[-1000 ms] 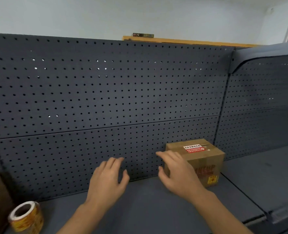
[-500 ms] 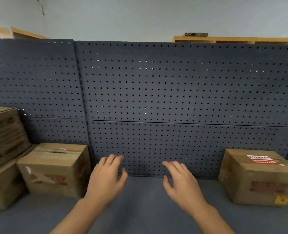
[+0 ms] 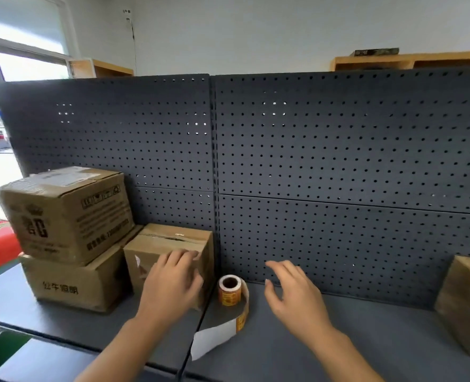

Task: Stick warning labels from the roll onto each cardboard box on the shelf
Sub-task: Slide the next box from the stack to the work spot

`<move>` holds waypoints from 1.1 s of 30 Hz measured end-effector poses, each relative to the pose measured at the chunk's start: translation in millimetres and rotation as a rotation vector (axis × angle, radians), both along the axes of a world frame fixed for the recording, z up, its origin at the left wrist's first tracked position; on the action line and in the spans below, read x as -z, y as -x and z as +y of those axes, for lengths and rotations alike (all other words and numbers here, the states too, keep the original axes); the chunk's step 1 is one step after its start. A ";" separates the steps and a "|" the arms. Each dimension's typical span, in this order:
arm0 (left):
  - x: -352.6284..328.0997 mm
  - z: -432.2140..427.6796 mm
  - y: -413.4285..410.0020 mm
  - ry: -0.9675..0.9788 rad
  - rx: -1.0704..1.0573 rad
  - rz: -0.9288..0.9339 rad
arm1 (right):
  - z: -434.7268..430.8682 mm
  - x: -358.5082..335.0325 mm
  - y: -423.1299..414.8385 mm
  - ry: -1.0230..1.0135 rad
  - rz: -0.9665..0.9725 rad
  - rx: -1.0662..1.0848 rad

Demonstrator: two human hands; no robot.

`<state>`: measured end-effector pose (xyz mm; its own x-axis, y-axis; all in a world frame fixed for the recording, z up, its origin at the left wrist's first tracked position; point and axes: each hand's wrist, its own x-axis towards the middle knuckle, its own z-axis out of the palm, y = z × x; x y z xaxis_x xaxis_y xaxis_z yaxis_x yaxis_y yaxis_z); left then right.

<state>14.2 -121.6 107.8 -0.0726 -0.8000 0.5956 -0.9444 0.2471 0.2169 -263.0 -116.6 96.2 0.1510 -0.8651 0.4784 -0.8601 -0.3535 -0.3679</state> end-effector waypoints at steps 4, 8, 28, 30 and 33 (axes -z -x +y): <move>1.0 -7.3 -38.7 -0.037 -0.065 0.125 | -1.8 2.7 -38.1 -0.034 -0.027 -0.008; 2.3 -16.7 -74.2 -0.097 -0.120 0.178 | -4.8 7.2 -72.5 -0.074 -0.036 -0.012; -6.6 -98.9 -142.5 -0.399 -0.106 0.631 | -101.0 0.9 -183.2 -0.341 -0.540 0.139; -3.9 -102.7 -145.0 -0.407 -0.097 0.662 | -108.3 2.9 -187.9 -0.394 -0.581 0.131; 1.6 -106.6 -145.9 -0.464 -0.069 0.742 | -113.0 8.0 -194.7 -0.518 -0.666 0.099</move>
